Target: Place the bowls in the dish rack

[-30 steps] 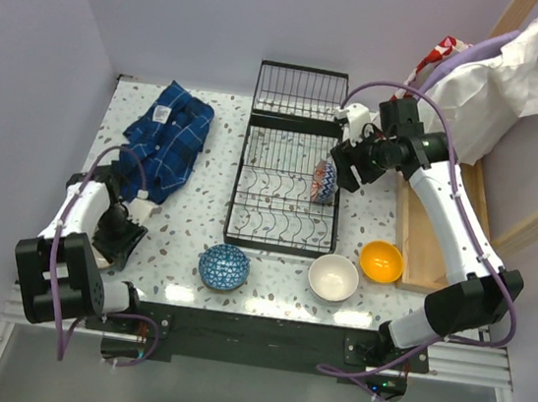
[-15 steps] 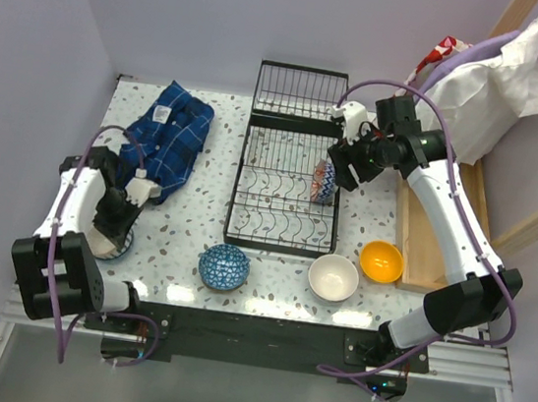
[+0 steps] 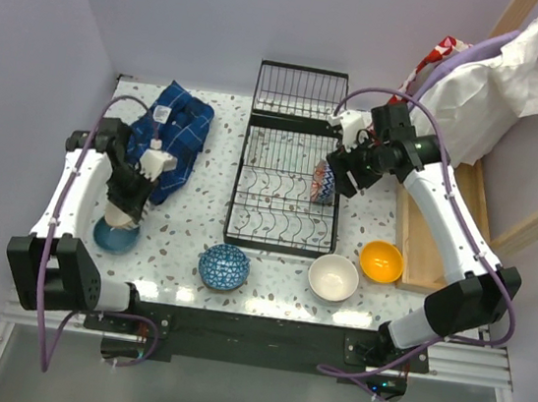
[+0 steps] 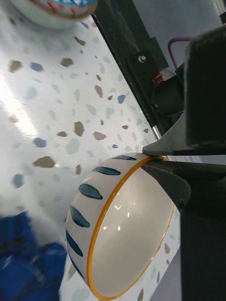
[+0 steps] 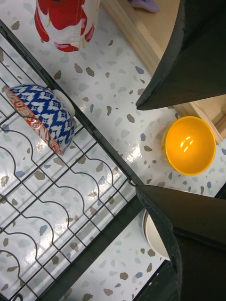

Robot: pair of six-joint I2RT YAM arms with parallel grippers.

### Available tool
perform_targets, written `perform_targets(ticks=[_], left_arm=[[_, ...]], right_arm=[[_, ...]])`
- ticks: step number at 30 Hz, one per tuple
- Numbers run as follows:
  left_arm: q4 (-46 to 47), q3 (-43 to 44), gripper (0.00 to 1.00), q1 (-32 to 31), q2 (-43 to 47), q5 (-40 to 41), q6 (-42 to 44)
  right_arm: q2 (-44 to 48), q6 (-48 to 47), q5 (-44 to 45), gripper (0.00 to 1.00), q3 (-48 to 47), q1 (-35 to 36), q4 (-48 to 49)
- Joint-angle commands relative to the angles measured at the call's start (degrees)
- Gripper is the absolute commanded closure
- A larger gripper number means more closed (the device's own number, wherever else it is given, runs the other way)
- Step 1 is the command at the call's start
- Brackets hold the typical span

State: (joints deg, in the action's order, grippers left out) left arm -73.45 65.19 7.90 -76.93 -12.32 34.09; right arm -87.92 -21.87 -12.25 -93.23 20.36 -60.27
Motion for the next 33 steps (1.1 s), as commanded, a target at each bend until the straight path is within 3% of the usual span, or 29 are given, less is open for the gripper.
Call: perform_targets(ticks=[1,6,10,13,15,19,21,22,23,24,26,28,31,33], left_arm=[[-2.05,13.46,1.00,-3.23,0.55,-6.83,-4.10],[-1.87,22.60,1.00,-8.85,-4.71,-9.55,-7.10],[1.28,28.41,1.00,-9.74,-11.47,-26.99,-12.70],[8.56,29.04,1.00,-11.33,-14.12,-40.26,-16.74],[20.58,26.41,1.00,-12.29,-13.78,-46.11,-21.40],[47.46,16.50,1.00,-15.72,-12.55,-55.00,-43.44],[70.02,11.83,1.00,-17.83,-12.11,-56.23,-53.98],[79.85,6.58,1.00,-18.44,-12.11,-56.59,-66.22],[97.79,4.18,1.00,-19.49,-12.46,-56.24,-72.34],[105.63,2.33,1.00,-20.02,-13.16,-55.80,-82.85],[121.52,0.38,1.00,-21.95,-17.80,-54.75,-90.65],[130.79,0.29,1.00,-23.10,-23.58,-54.40,-100.85],[149.93,0.99,1.00,-24.07,-31.05,-51.85,-112.98],[153.68,2.22,1.00,-24.42,-34.50,-50.27,-118.26]], right_arm=[[4.15,1.21,2.76,0.32,2.87,0.38,2.43],[5.91,1.56,5.03,0.32,4.90,0.21,4.46],[7.85,3.57,10.40,0.32,7.00,-1.36,6.13],[8.82,6.56,14.16,0.31,7.36,-4.26,7.36],[9.52,6.93,16.11,0.29,7.36,-5.06,7.62],[10.57,6.93,19.02,0.25,7.80,-5.68,7.98],[11.54,6.93,20.33,0.21,8.59,-5.86,8.50],[11.80,6.93,20.86,0.19,9.55,-5.94,8.68],[12.15,6.84,22.08,0.18,9.99,-6.12,9.03],[12.59,6.75,22.70,0.16,10.52,-6.12,9.12],[12.86,6.84,24.98,0.07,11.75,-6.38,9.47],[12.86,7.10,25.61,0.01,12.19,-7.00,9.47],[12.51,7.28,25.70,0.01,11.67,-7.96,9.03],[12.25,7.10,25.35,0.01,11.06,-8.32,8.42]])
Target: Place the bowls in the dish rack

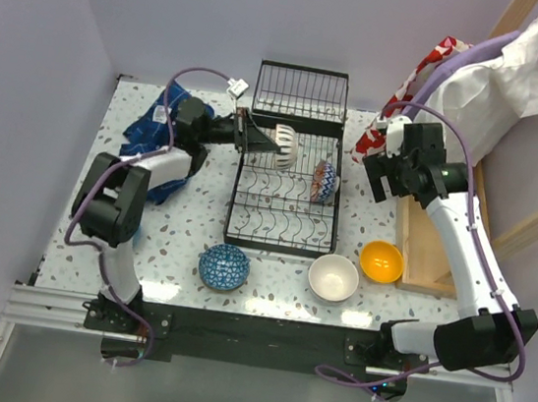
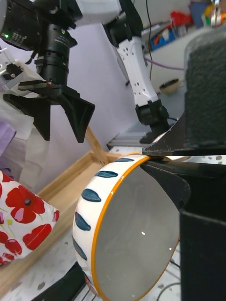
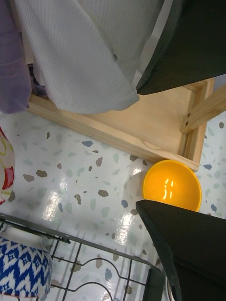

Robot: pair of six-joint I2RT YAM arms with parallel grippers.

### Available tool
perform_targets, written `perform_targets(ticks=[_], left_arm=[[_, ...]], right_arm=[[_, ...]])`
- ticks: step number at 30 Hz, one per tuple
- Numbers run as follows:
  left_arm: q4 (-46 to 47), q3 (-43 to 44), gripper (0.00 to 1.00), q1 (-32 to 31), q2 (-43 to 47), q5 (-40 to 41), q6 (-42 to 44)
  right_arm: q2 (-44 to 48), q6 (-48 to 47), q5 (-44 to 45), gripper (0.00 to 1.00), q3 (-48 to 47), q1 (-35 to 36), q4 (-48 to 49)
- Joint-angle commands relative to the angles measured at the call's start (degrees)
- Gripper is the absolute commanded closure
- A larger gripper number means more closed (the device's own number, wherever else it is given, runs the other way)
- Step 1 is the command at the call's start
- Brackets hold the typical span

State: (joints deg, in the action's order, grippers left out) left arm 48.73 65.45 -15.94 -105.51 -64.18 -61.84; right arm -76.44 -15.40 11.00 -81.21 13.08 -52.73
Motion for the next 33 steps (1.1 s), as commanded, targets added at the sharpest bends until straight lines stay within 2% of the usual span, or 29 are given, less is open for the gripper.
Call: perform_targets(ticks=[1,13,33], left_arm=[[33.34,2.74,1.00,-0.67,-8.28,2.04,-22.96],[38.28,8.81,1.00,-4.09,-19.63,1.96,-25.70],[41.71,16.29,1.00,-9.81,-31.76,0.37,-26.66]], right_arm=[[0.60,0.46,2.00,0.01,-1.14,-1.30,0.70],[-1.07,-0.42,1.21,0.01,-2.11,-2.45,-0.62],[-2.66,-1.13,-0.55,0.01,-1.94,-2.62,-1.85]])
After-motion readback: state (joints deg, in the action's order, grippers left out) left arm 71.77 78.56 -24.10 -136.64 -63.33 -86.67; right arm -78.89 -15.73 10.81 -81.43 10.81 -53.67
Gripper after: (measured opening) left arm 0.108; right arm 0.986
